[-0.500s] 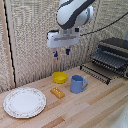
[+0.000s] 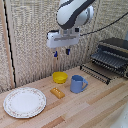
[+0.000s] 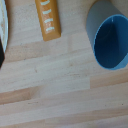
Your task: Position your gripper near the tray handle while precisely lining it up. Firmly yet gently grip the handle, ensuring a strong hold. Slide the tray into the oven in a steady manner until it's entirely inside. Relinquish the handle as it sits within the oven and extract your gripper with care.
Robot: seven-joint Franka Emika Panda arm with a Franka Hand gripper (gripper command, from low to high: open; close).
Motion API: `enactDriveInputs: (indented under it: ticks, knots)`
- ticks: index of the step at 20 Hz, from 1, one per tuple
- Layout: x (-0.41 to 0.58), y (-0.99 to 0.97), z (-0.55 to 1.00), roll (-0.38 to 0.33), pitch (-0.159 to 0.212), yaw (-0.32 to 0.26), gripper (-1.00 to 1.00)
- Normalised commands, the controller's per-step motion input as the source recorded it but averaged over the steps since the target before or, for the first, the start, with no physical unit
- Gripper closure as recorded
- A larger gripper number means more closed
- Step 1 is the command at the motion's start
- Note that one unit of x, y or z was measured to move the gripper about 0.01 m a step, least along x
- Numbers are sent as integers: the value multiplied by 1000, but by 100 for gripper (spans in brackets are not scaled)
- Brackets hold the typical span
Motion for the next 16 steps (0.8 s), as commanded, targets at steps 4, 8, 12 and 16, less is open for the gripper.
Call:
enactDriveInputs:
  ticks: [4,8,12,16]
  knots:
    - [0,-251,69,-343,-20,23,-100]
    - [13,-248,51,-340,-14,29,-100]
    - [39,-252,39,-338,-9,34,-100]
    - [46,-237,64,-347,-9,35,-100]
